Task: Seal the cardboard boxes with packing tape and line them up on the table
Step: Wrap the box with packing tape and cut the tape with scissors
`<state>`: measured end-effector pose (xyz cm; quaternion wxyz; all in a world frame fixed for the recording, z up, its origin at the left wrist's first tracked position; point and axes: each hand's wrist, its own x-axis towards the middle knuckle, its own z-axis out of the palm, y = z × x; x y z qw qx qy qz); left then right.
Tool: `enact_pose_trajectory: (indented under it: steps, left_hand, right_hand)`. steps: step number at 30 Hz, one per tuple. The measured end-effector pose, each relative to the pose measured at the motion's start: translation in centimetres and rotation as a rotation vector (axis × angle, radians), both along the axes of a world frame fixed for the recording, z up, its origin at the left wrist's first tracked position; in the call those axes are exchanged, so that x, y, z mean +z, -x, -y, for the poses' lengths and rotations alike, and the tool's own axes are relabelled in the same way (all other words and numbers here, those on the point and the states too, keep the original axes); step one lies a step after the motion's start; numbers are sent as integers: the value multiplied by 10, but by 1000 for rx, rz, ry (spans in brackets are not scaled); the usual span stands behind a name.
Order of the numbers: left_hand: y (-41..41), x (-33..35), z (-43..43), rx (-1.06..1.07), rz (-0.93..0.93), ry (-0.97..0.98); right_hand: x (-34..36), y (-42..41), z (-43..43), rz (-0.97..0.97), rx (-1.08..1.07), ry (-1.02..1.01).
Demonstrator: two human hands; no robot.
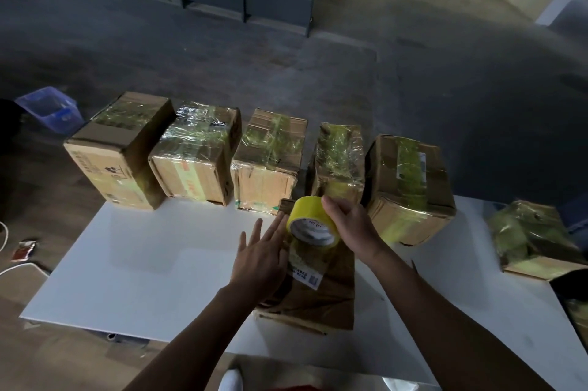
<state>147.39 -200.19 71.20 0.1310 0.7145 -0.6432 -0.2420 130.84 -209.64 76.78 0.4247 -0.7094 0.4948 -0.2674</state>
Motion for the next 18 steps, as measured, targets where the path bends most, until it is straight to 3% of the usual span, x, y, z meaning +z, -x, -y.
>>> enact_pose_trajectory:
  steps: [6, 12, 18]
  left_hand:
    - [2, -1, -1, -24, 130, 28]
    - [10, 9, 8, -49, 249, 15]
    - [32, 9, 13, -95, 148, 69]
  right_hand:
    - [11, 26, 11, -185, 22, 111]
    - [13, 16, 6, -252, -25, 116]
    - [10, 30, 2, -93, -43, -66]
